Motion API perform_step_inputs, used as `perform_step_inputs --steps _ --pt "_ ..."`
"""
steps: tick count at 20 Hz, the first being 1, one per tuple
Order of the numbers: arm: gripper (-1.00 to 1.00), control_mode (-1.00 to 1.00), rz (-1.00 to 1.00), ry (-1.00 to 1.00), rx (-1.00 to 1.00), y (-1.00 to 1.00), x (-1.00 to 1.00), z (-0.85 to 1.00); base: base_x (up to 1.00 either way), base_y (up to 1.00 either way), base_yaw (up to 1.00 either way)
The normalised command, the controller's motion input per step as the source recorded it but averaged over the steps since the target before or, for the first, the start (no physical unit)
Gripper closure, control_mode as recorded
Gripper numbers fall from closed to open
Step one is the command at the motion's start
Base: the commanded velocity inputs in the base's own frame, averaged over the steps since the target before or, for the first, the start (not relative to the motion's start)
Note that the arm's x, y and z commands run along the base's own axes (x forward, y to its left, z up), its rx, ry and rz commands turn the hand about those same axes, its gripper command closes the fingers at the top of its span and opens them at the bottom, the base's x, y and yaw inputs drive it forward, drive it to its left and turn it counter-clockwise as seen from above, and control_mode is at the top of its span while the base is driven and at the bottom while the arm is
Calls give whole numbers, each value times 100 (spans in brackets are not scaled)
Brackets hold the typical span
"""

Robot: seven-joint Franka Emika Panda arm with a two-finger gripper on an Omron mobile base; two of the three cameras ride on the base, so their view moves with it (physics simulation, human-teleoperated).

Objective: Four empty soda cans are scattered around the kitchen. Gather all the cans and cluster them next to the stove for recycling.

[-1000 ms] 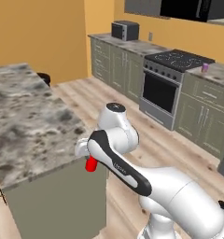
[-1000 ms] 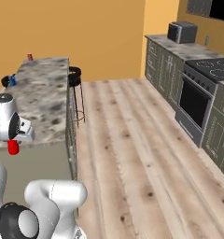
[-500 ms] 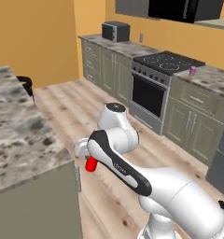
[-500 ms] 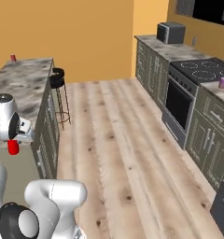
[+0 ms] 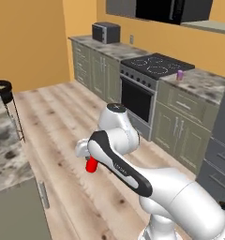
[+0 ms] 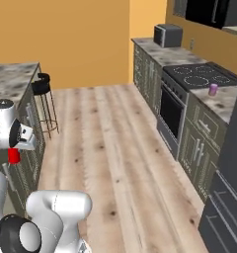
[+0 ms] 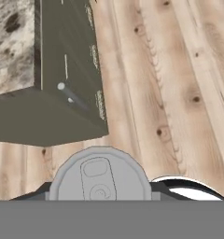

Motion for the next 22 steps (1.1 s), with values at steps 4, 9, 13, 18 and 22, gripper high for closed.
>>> perform_step_inputs --steps 4,9,13,18,22 --pt "100 100 0 0 0 0 0 0 41 -58 0" --pt "100 100 0 0 0 0 0 0 57 -49 0" --pt "100 100 0 0 0 0 0 0 60 -48 0" --pt "100 100 0 0 0 0 0 0 68 -41 1" --pt "100 100 0 0 0 0 0 0 75 -27 0"
